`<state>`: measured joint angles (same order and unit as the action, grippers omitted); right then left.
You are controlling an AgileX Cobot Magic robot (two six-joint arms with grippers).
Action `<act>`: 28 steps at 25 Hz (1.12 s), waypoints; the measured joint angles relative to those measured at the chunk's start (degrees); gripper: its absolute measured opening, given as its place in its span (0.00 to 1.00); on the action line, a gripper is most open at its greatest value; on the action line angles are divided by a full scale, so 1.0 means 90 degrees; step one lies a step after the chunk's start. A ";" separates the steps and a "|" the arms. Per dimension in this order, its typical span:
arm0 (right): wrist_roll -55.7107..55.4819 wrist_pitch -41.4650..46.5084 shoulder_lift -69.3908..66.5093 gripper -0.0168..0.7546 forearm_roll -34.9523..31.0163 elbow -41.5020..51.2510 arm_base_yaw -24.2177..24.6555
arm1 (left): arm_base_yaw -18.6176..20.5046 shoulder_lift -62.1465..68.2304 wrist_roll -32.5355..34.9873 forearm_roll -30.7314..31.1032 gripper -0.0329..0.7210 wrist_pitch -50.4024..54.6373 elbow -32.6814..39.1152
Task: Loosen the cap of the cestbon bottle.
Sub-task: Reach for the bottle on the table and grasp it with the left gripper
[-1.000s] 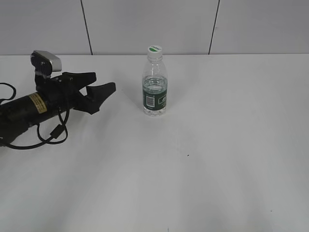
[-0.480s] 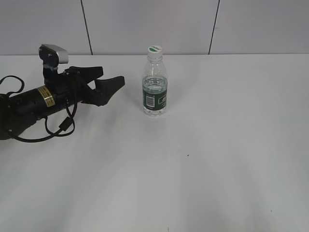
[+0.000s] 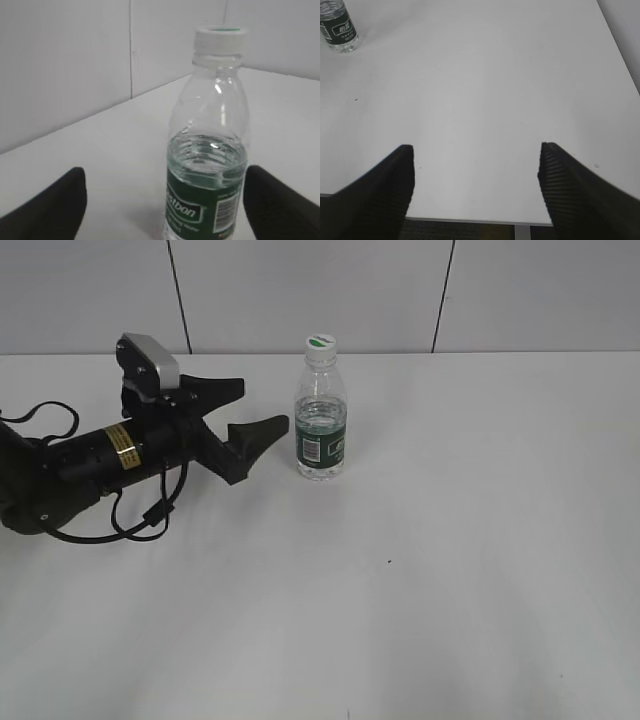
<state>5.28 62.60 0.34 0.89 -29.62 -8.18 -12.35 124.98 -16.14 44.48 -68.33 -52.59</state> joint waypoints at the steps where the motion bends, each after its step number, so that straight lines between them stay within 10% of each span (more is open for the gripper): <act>1: 0.0000 0.0000 0.0000 0.79 0.0000 0.0000 0.0000 | -0.0067 0.0017 0.0099 -0.0034 0.81 0.0006 -0.0005; 28: 0.0000 0.0000 0.0000 0.79 0.0000 0.0000 0.0000 | -0.0667 0.0937 0.0224 -0.0970 0.83 -0.0089 -0.0239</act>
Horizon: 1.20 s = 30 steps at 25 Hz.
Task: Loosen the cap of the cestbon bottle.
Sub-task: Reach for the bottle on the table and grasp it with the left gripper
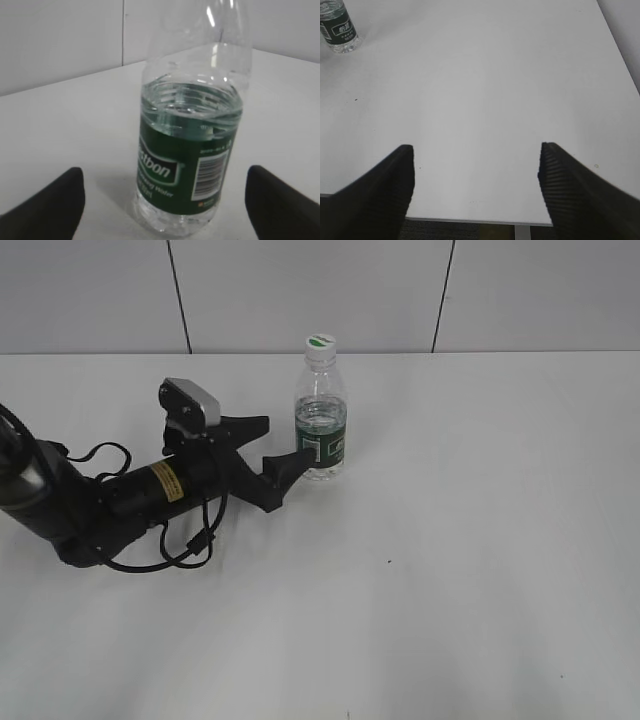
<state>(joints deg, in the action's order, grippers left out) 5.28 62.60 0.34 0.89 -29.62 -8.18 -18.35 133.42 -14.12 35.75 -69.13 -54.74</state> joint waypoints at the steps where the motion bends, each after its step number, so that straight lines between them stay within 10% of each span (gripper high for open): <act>1: 0.0000 0.0000 0.0000 0.79 0.0000 0.0000 0.0000 | -0.0037 0.0016 0.0000 -0.0018 0.83 0.0000 -0.0040; 30: 0.0000 0.0000 0.0000 0.79 0.0000 0.0000 0.0000 | -0.0503 0.0397 0.0000 -0.0281 0.82 0.0535 -0.0983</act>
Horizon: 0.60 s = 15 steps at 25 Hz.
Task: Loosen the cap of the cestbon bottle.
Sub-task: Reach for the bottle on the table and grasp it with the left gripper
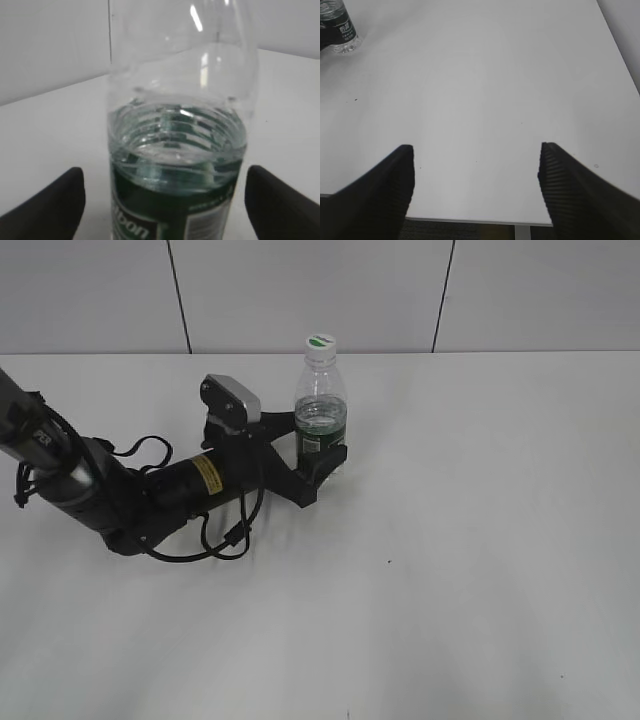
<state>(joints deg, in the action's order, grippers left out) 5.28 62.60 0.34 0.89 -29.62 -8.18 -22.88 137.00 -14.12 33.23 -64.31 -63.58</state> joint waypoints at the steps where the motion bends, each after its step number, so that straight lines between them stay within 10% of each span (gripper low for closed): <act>1: 0.0000 0.0000 0.0000 0.79 0.0000 0.0000 0.0000 | -0.0017 0.0041 0.0000 0.0000 0.82 -0.0089 0.0000; 15: 0.0000 0.0000 0.0000 0.79 0.0000 0.0000 0.0000 | -0.0183 0.0263 0.0000 -0.0136 0.82 0.0174 -0.0605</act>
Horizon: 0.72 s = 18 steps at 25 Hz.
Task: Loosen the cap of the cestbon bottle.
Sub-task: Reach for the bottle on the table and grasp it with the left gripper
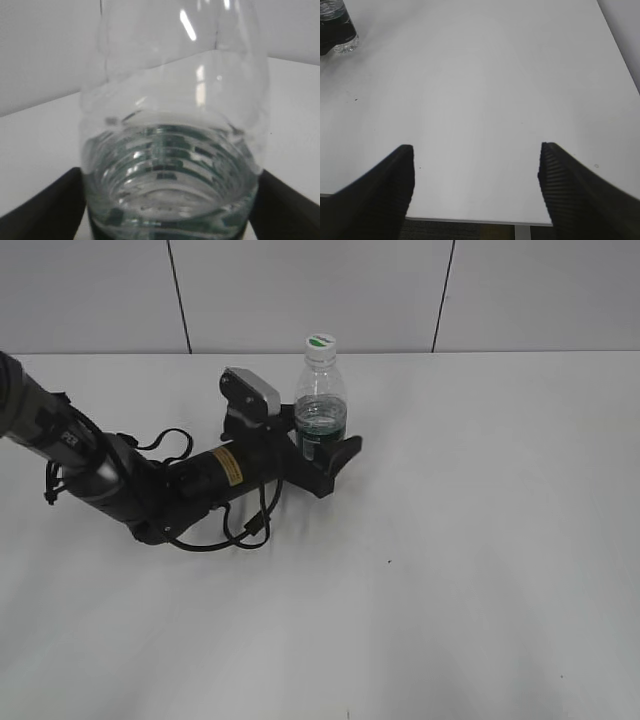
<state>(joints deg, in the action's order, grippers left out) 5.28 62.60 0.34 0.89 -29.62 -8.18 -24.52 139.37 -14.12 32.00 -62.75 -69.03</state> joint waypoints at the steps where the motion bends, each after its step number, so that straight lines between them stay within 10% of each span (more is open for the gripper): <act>1: 0.0000 0.0000 0.0000 0.79 0.0000 0.0000 0.0000 | -0.0020 0.0054 0.0000 -0.0005 0.81 0.0000 -0.0050; 18: 0.0000 -0.0005 0.0000 0.79 0.0000 0.0000 0.0000 | -0.0090 0.0173 -0.0139 -0.0180 0.66 -0.0106 -0.0252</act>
<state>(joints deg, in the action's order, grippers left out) 5.28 62.55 0.34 0.89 -29.62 -8.18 -25.33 140.92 -15.37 30.37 -63.70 -71.30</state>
